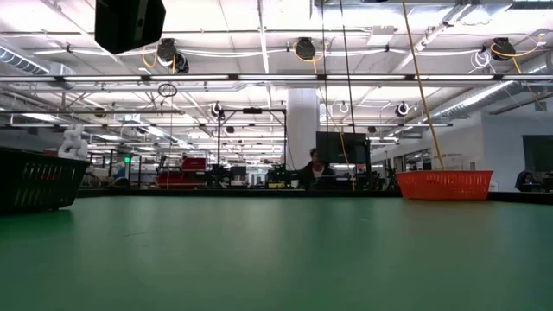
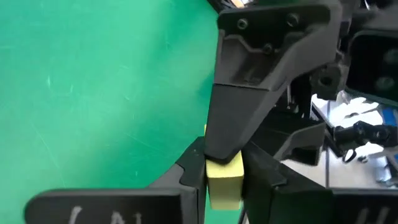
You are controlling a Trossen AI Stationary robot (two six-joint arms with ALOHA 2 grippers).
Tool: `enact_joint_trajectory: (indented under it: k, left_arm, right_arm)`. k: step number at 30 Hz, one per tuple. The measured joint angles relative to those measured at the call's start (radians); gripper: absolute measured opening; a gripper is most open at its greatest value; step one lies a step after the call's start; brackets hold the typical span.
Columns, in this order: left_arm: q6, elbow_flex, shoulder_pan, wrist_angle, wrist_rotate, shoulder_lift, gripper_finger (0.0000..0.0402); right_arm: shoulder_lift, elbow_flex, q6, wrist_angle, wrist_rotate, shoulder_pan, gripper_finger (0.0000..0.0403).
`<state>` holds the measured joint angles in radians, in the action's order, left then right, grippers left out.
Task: Sort & place blocks by color
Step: Put the yellow wooden block into the black basket
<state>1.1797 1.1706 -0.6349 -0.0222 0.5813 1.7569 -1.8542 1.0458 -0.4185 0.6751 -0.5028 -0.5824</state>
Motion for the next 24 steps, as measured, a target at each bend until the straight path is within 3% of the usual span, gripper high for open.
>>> enact_joint_trajectory:
  k: [13,18,24]
  left_arm:
    - [-0.028,0.0,-0.001,-0.004,-0.037,0.0,0.0061]
    - [-0.05,0.0,0.008,-0.03,-0.048,-0.005,0.0061]
    - [-0.035,0.001,0.03,-0.285,-0.075,-0.093,0.007]
  right_arm:
    - [0.014,0.0,0.154,-0.039,0.005,-0.033,0.0236]
    - [0.141,0.0,0.363,-0.334,0.007,-0.038,0.026]
    - [0.323,0.0,0.641,-0.731,0.009,-0.038,0.0266]
